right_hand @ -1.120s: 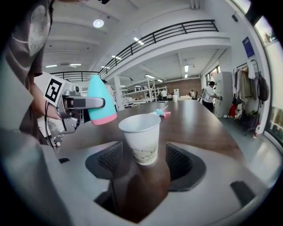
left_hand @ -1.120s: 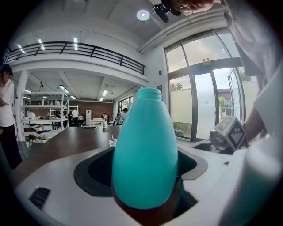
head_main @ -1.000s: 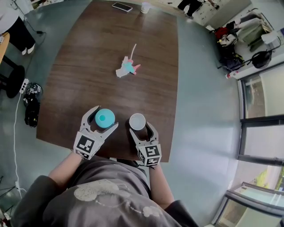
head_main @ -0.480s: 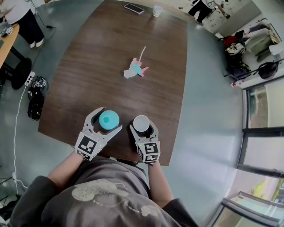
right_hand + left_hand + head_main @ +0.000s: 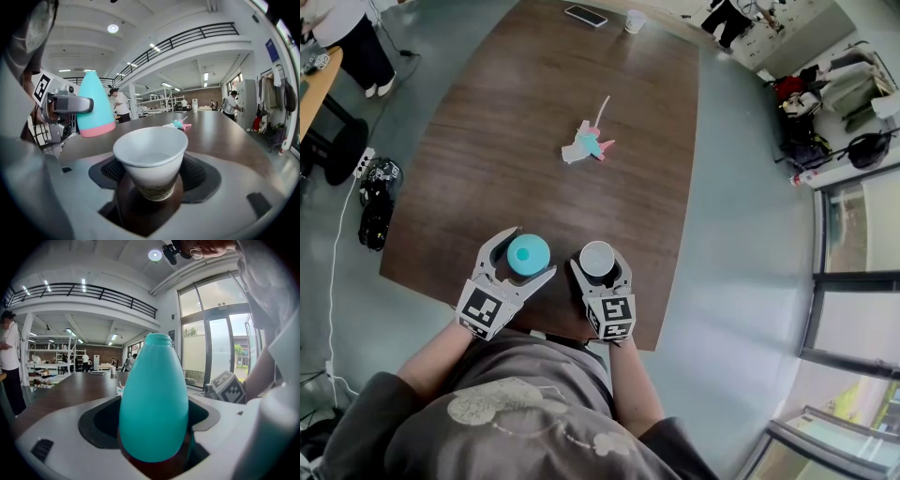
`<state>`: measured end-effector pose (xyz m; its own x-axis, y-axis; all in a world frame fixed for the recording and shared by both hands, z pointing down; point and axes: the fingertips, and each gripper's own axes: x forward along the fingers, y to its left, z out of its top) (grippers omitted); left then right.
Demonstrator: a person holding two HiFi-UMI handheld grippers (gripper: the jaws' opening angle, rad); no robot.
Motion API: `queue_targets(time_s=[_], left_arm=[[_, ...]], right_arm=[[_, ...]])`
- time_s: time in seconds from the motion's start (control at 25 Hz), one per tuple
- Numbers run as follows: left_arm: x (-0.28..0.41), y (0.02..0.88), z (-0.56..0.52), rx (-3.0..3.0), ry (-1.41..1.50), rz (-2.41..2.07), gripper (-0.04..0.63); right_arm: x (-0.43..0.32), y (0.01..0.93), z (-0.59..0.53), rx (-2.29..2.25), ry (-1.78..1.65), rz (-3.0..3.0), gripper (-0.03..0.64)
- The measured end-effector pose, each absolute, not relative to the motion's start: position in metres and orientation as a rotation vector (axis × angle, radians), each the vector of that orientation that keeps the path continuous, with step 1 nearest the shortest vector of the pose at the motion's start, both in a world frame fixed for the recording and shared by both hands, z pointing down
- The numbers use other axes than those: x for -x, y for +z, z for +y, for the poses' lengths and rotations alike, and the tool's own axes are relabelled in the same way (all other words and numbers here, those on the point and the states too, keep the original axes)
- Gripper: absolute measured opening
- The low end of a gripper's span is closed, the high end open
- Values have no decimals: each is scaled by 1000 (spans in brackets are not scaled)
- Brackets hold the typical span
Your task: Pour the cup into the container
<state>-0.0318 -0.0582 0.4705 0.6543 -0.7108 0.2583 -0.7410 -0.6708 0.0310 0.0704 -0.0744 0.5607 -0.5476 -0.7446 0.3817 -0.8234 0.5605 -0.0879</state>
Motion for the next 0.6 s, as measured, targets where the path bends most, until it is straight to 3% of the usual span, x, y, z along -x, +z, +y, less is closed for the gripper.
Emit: queue_targets(time_s=[0.6], left_arm=[[27, 464, -62, -2760, 316, -1166, 413]], right_arm=[[-71, 520, -78, -1258, 354, -2528, 313]])
